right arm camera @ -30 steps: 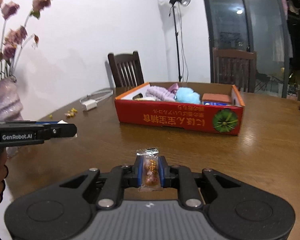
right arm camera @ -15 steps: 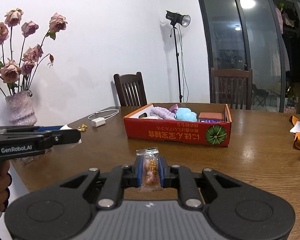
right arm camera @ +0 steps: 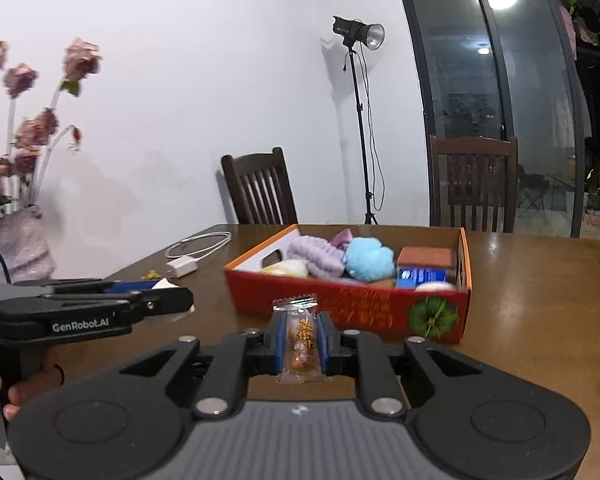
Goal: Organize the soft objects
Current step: 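Carry the sponge and snack into the box and open both tools, then withdraw both open tools from the box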
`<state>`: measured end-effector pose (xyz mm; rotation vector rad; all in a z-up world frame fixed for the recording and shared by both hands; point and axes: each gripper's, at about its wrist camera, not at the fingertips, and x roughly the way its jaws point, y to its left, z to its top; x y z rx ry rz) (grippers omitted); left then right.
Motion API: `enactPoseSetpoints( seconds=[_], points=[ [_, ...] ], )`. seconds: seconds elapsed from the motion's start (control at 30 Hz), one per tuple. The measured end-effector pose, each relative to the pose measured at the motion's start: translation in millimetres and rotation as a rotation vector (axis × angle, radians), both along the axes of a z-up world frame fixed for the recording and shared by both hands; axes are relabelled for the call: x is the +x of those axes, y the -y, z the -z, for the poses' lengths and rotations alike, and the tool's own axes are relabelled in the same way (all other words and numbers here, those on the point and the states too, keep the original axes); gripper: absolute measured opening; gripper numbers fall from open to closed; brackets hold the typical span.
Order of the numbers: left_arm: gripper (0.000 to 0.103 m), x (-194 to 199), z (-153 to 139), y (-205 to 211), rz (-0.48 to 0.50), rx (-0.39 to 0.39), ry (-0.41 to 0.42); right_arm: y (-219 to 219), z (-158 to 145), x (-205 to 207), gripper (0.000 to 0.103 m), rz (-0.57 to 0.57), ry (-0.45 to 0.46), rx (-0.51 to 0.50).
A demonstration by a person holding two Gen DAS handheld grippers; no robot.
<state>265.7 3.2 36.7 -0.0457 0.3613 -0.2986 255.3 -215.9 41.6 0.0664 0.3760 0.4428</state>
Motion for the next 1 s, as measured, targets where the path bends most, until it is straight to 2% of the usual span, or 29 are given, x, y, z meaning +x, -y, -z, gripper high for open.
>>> enactPoseSetpoints(
  seconds=[0.07, 0.23, 0.5, 0.57, 0.63, 0.67, 0.7, 0.77, 0.87, 1.0],
  points=[
    [0.032, 31, -4, 0, 0.009, -0.009, -0.004, 0, -4, 26, 0.016, -0.008, -0.002, 0.006],
    [0.033, 114, -9, 5, 0.057, -0.043, -0.072, -6, -8, 104, 0.016, -0.013, -0.022, -0.004],
    [0.034, 229, 19, 18, 0.043, -0.047, -0.238, -14, 19, 229, 0.016, 0.047, -0.139, -0.014],
    [0.035, 246, 26, 20, 0.042, -0.048, -0.266, -17, 27, 249, 0.016, 0.067, -0.166, -0.023],
    [0.046, 258, 30, 20, 0.028, -0.054, -0.290, -19, 33, 265, 0.018, 0.091, -0.187, -0.028],
    [0.061, 263, 32, 19, 0.015, -0.064, -0.301, -20, 35, 271, 0.019, 0.096, -0.195, -0.027],
    [0.068, 265, 33, 18, 0.015, -0.077, -0.302, -20, 37, 275, 0.025, 0.103, -0.196, -0.019],
    [0.074, 267, 34, 14, 0.008, -0.094, -0.302, -17, 38, 280, 0.031, 0.114, -0.199, 0.004],
    [0.076, 268, 33, 7, 0.011, -0.123, -0.305, -12, 40, 284, 0.034, 0.121, -0.193, 0.028],
    [0.077, 264, 26, 6, 0.010, -0.106, -0.282, -10, 39, 285, 0.034, 0.124, -0.198, 0.032]
  ],
)
